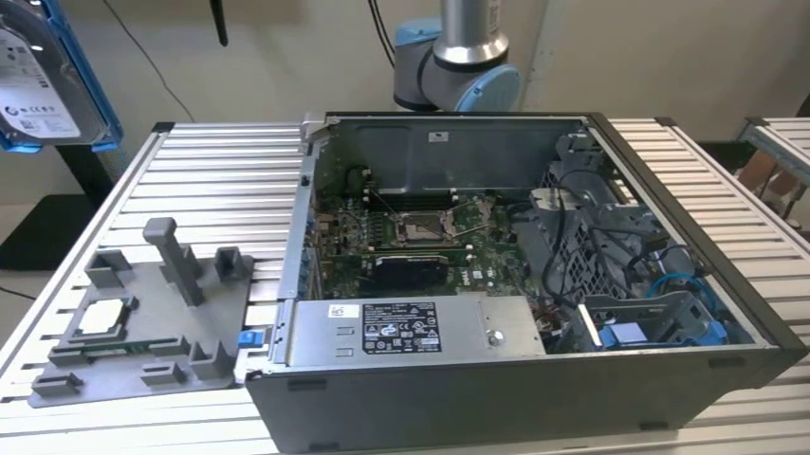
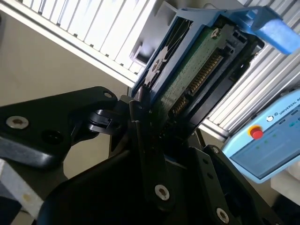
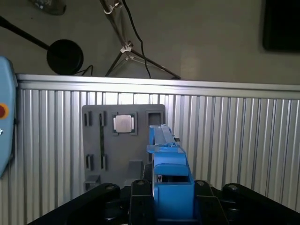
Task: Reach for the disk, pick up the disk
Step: 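Pick up the disk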
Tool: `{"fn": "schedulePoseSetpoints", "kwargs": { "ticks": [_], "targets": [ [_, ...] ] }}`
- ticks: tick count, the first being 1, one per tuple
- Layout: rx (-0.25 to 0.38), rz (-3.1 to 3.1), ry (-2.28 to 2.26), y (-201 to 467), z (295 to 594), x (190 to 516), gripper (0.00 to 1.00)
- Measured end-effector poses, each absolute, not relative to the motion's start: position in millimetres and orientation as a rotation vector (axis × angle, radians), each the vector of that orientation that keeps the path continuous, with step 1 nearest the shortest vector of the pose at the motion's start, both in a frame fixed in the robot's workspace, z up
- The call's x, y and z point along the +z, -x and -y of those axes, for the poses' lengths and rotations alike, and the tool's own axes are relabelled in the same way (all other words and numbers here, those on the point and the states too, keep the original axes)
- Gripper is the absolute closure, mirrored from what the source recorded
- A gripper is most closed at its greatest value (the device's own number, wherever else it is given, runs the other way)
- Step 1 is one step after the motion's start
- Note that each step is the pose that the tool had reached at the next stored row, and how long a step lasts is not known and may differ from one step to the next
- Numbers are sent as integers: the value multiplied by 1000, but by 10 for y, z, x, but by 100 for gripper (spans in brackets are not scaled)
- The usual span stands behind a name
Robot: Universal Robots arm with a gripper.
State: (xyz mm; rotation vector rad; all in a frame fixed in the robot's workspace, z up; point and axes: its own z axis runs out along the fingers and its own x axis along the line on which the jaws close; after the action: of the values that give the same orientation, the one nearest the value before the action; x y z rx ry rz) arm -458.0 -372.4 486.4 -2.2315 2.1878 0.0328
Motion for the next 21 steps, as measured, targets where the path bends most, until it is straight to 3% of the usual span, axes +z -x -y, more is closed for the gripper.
{"fn": "schedulePoseSetpoints", "kwargs": {
  "ticks": [21],
  "targets": [
    [34,-2189,2232,4361,3723,4917,100]
  ]
}}
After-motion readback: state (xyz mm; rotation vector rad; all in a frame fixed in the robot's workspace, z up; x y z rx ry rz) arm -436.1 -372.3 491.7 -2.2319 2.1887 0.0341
